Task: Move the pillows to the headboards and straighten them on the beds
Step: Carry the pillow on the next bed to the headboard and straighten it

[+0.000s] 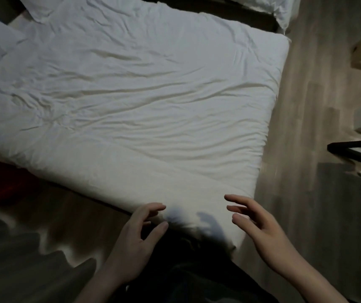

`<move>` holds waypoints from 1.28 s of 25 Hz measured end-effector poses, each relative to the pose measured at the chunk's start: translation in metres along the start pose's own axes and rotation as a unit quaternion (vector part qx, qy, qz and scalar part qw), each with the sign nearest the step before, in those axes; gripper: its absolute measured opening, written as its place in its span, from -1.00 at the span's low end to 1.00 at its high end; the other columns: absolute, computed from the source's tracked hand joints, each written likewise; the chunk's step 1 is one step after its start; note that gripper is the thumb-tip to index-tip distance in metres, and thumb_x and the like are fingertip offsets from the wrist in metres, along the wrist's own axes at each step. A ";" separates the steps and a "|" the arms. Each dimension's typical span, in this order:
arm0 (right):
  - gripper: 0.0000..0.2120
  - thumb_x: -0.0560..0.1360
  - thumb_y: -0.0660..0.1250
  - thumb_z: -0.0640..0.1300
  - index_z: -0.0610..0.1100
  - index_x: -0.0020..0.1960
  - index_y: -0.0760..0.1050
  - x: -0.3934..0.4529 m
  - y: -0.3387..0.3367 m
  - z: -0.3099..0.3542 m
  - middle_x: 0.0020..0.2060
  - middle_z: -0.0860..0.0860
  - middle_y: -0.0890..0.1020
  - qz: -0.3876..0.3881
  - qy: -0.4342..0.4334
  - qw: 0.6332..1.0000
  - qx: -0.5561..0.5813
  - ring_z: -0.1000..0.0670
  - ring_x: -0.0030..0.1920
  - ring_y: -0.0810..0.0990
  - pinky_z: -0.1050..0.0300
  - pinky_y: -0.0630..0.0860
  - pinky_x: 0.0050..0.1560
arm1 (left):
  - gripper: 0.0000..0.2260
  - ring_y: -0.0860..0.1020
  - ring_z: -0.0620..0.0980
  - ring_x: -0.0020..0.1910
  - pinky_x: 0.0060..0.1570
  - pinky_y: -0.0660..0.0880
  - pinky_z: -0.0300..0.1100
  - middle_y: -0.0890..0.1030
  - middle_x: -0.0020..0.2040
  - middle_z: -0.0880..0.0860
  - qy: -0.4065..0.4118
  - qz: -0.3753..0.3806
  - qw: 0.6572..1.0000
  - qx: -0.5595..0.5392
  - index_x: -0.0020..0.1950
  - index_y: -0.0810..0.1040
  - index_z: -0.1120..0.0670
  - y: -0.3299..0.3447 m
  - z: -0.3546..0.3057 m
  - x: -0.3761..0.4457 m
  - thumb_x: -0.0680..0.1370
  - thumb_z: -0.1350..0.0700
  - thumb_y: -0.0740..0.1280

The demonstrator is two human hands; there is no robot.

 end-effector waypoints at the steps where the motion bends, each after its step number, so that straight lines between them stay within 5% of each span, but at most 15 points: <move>1: -0.64 0.62 0.36 -0.14 0.27 0.28 0.59 -0.002 -0.001 -0.003 0.26 0.15 0.66 -0.001 -0.002 1.000 -0.005 0.15 0.34 0.59 -0.04 0.55 0.31 | -0.72 0.57 -0.16 0.30 0.23 0.50 -0.31 0.60 0.28 -0.17 0.001 0.001 1.000 0.002 0.29 0.57 -0.10 0.002 0.001 0.005 0.58 -0.03 0.42; 5: -0.67 0.57 0.39 -0.06 0.30 0.25 0.60 -0.014 -0.016 -0.024 0.25 0.17 0.67 -0.034 -0.009 0.999 -0.001 0.19 0.34 0.58 0.18 0.58 0.26 | -0.60 0.53 -0.16 0.32 0.21 0.49 -0.27 0.56 0.29 -0.19 0.015 -0.018 1.000 0.020 0.31 0.54 -0.11 0.009 -0.002 0.031 0.50 -0.19 0.33; 9: -0.66 0.48 0.41 0.04 0.33 0.22 0.61 -0.025 -0.035 -0.033 0.22 0.17 0.69 -0.033 -0.010 0.999 -0.007 0.18 0.36 0.57 0.36 0.57 0.15 | -0.64 0.50 -0.19 0.35 0.23 0.43 -0.28 0.54 0.31 -0.23 0.018 -0.042 0.999 -0.019 0.31 0.54 -0.15 0.025 -0.023 0.034 0.51 -0.11 0.33; 13: -0.65 0.61 0.38 -0.18 0.25 0.23 0.62 -0.004 -0.058 -0.033 0.25 0.19 0.67 0.002 -0.026 1.000 -0.010 0.19 0.35 0.58 0.34 0.53 0.24 | -0.63 0.50 -0.20 0.33 0.23 0.46 -0.24 0.54 0.30 -0.25 -0.007 -0.058 0.998 -0.020 0.30 0.54 -0.15 0.057 -0.020 0.023 0.50 -0.16 0.32; 17: -0.68 0.63 0.36 -0.19 0.14 0.30 0.59 0.024 -0.088 -0.034 0.28 0.21 0.65 0.065 -0.043 0.997 -0.015 0.20 0.35 0.57 0.31 0.52 0.18 | -0.72 0.54 -0.18 0.31 0.21 0.50 -0.27 0.58 0.26 -0.24 -0.036 -0.097 0.995 -0.012 0.29 0.56 -0.15 0.105 -0.016 0.002 0.58 -0.09 0.39; 23: -0.72 0.63 0.37 -0.08 0.16 0.30 0.60 0.046 -0.204 -0.063 0.25 0.17 0.67 0.160 -0.066 0.985 -0.004 0.18 0.34 0.57 0.18 0.51 0.30 | -0.60 0.55 -0.18 0.29 0.26 0.48 -0.24 0.58 0.25 -0.24 -0.070 -0.191 0.979 -0.015 0.28 0.57 -0.13 0.234 -0.068 -0.005 0.50 -0.23 0.31; 28: -0.41 0.38 0.43 0.43 0.18 0.31 0.60 0.032 -0.341 -0.122 0.19 0.02 0.71 0.152 -0.022 0.988 -0.012 0.13 0.33 0.61 0.10 0.55 0.33 | -0.69 0.52 -0.20 0.31 0.31 0.49 -0.10 0.58 0.28 -0.22 -0.092 -0.168 0.980 -0.044 0.27 0.57 -0.15 0.355 -0.125 0.022 0.54 -0.14 0.33; 32: -0.63 0.48 0.40 0.21 0.19 0.26 0.63 0.028 -0.418 -0.148 0.19 0.07 0.71 0.112 -0.001 0.994 -0.011 0.13 0.33 0.61 -0.09 0.56 0.37 | -0.68 0.54 -0.15 0.31 0.31 0.50 -0.07 0.58 0.25 -0.20 -0.059 -0.134 0.988 -0.044 0.27 0.57 -0.14 0.420 -0.171 0.066 0.54 -0.18 0.32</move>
Point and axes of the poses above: each hand's wrist, its own x-axis towards the middle knuckle, its own y-axis out of the palm, z = x × y, the point moved 6 cm from there along x, towards the middle knuckle
